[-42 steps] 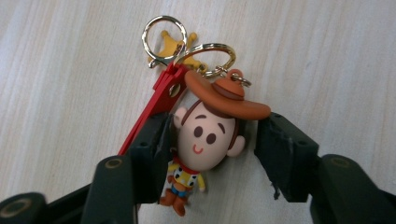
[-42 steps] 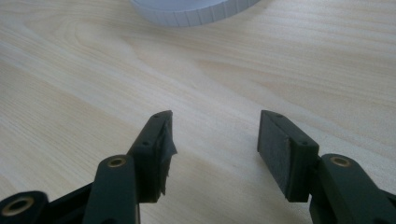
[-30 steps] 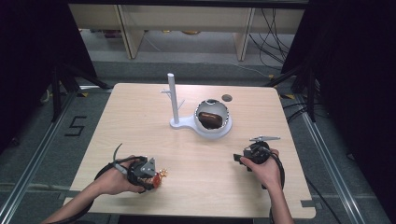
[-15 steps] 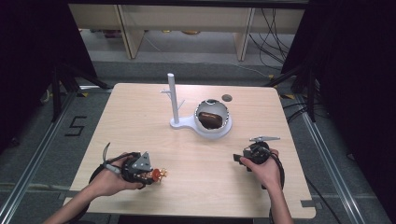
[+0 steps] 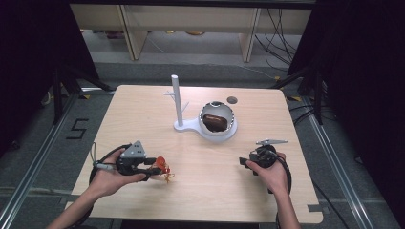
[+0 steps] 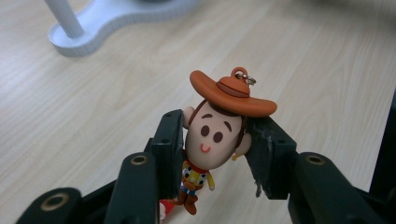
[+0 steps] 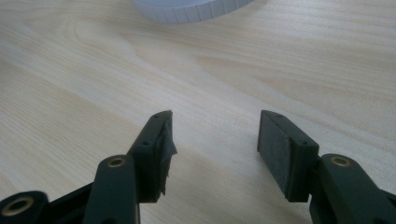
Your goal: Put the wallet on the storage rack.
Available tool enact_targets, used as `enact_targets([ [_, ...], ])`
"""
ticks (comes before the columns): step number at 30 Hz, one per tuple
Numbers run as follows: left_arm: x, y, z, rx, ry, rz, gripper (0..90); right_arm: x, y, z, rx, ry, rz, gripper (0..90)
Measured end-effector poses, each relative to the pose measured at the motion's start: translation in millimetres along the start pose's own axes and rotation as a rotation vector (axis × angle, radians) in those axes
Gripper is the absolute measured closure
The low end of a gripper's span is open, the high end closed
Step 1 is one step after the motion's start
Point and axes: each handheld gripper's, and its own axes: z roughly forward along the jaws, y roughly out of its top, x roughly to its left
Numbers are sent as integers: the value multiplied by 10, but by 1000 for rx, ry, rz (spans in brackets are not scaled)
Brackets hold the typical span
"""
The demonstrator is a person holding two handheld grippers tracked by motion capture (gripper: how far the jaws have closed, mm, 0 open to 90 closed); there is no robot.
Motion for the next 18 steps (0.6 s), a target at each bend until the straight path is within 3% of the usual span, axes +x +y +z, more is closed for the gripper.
enact_targets([
  [2, 32, 38, -43, -23, 17, -31, 581, -7, 2, 6, -11, -14, -23, 464],
  [5, 77, 103, -101, -63, 46, -59, 581, 15, -2, 4, -3, -3, 6, 464],
  [6, 92, 127, -121, -78, 58, -69, 581, 13, -7, 13, -24, -3, 0, 464],
  [12, 214, 288, -233, -143, 118, -121, 582, -8, -4, 24, -14, 4, -23, 464],
  [14, 246, 349, -253, -170, 134, -140, 581, 12, -6, 11, 9, -3, 10, 464],
  [18, 299, 443, -262, -219, 152, -164, 581, 6, -4, 18, 1, -2, 2, 464],
])
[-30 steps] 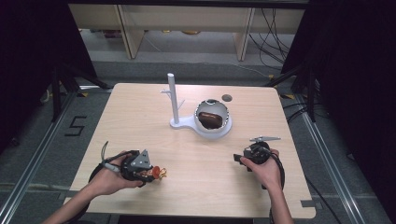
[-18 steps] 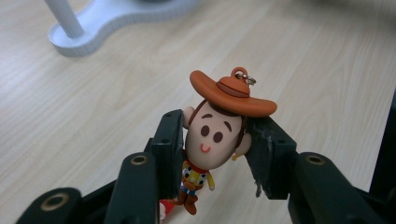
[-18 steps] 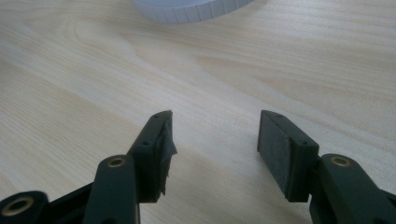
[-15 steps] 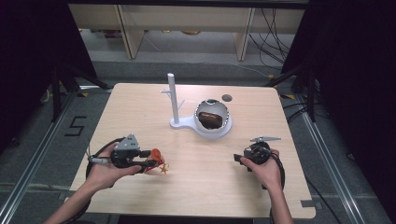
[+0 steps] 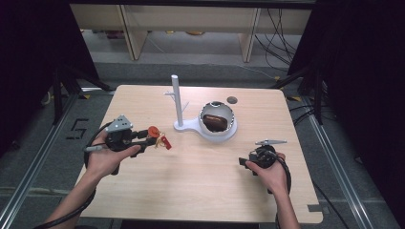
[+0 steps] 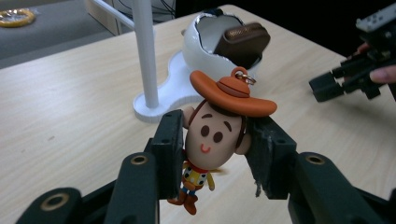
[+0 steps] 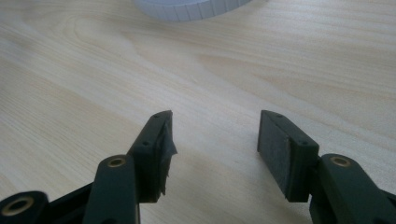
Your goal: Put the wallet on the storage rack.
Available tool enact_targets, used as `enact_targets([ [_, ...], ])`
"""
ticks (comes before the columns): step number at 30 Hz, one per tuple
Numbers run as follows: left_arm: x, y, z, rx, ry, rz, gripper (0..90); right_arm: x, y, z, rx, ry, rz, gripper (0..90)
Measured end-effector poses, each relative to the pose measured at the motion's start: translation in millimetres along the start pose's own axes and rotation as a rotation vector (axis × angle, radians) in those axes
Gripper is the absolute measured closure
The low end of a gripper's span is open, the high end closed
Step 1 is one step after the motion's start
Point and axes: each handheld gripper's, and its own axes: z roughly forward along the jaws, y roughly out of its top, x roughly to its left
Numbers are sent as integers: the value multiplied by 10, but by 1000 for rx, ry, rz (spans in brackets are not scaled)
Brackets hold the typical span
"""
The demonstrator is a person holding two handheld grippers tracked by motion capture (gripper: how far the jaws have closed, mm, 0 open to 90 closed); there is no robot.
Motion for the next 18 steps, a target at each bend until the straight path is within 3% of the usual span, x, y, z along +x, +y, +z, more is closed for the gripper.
enact_targets([
  [2, 24, 47, 11, -14, 11, -7, 581, -14, -1, 10, -16, 5, -23, 464],
  [10, 114, 209, 50, -63, 39, -28, 581, 10, 1, -11, 0, 0, -3, 463],
  [11, 124, 227, 58, -66, 44, -31, 581, 44, -3, -17, 10, 6, 40, 462],
  [18, 214, 332, 154, -94, 74, -52, 581, 19, -9, 8, -17, 9, 0, 461],
])
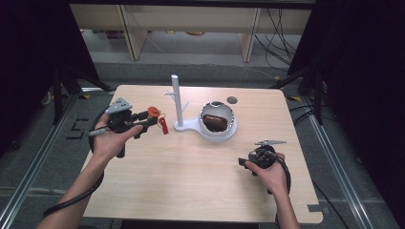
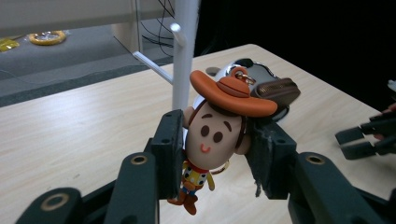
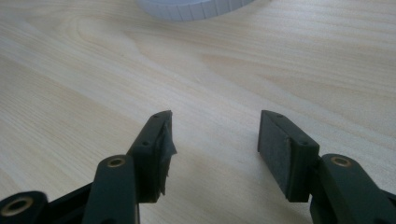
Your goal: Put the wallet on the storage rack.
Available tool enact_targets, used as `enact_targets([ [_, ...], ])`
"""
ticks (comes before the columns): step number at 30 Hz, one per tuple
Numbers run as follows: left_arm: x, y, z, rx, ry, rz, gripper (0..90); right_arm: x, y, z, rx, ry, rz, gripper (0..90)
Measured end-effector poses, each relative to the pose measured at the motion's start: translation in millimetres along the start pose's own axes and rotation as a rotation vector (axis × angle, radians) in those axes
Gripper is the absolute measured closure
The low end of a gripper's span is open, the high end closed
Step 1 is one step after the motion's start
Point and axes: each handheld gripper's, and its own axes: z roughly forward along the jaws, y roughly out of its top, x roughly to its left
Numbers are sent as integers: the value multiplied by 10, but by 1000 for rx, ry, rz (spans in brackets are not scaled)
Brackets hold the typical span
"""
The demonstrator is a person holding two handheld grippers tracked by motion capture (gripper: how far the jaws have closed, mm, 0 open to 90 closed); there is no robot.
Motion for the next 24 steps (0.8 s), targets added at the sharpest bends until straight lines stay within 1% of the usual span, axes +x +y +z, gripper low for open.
enact_targets([
  [1, 13, 16, 14, -3, 5, -2, 581, -9, 7, -6, 25, -3, -7, 461],
  [2, 28, 32, 27, -8, 10, -4, 581, -1, 6, -14, 19, -8, -6, 461],
  [3, 42, 48, 39, -8, 16, -7, 581, 2, 0, -2, -2, 1, 1, 460],
  [4, 58, 64, 51, -11, 20, -11, 581, 0, 5, -12, 10, 0, -3, 461],
  [7, 94, 116, 83, -19, 30, -23, 581, 1, 6, -12, 8, 0, -2, 460],
  [8, 103, 132, 94, -22, 31, -26, 581, -7, 9, -8, 6, -3, -16, 460],
  [9, 112, 148, 107, -26, 34, -29, 581, 3, 6, -11, 9, 0, -1, 460],
  [16, 151, 245, 183, -36, 57, -37, 581, 4, 5, -10, 11, -2, -1, 458],
  [22, 182, 297, 226, -40, 74, -44, 581, 1, 4, -11, 11, 1, -3, 458],
  [23, 184, 300, 229, -38, 76, -44, 581, 2, 0, -3, -1, 3, 1, 458],
  [24, 186, 303, 233, -39, 76, -44, 581, 1, 0, -4, -1, 2, 0, 458],
])
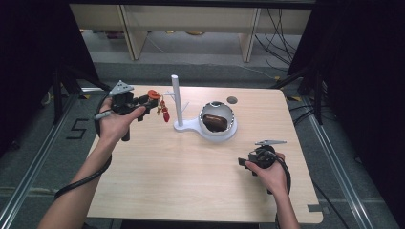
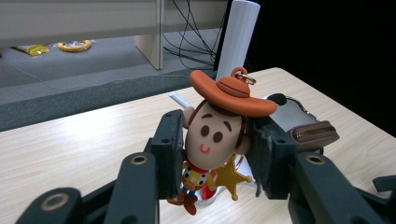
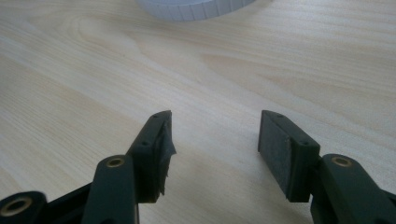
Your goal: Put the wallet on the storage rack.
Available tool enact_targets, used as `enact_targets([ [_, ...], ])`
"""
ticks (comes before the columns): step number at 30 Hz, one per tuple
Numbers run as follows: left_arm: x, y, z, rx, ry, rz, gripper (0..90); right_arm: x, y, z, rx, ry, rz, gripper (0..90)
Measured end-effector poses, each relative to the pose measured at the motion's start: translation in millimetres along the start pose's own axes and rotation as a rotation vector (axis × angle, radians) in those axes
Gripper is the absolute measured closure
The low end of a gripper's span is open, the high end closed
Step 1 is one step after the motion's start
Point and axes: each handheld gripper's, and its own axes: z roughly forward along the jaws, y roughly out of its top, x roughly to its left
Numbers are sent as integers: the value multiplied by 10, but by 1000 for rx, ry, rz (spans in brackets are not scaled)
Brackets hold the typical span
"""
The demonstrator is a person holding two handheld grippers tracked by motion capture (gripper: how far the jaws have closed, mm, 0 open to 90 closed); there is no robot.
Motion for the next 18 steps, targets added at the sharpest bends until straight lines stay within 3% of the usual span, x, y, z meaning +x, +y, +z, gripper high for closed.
enact_targets([
  [3, 4, 13, 14, -1, 2, -2, 581, -4, 5, -15, 22, -16, -9, 457],
  [7, 13, 36, 35, 0, 10, -3, 581, -20, 6, -3, 6, -7, -31, 457],
  [9, 19, 43, 44, 1, 13, -2, 581, 3, 5, -19, 28, -12, 5, 456],
  [12, 30, 46, 56, 7, 16, -1, 581, -4, 4, -13, 22, -10, -6, 456],
  [13, 31, 46, 57, 7, 17, -1, 581, -21, 5, -2, 7, -3, -30, 456],
  [16, 34, 50, 69, 7, 16, -1, 581, -18, 3, 2, 6, -1, -28, 455],
  [17, 35, 53, 73, 6, 16, -3, 581, -2, -3, 8, 0, -3, -4, 455],
  [18, 38, 57, 79, 6, 18, -2, 581, 19, 3, -18, 37, -16, 18, 455],
])
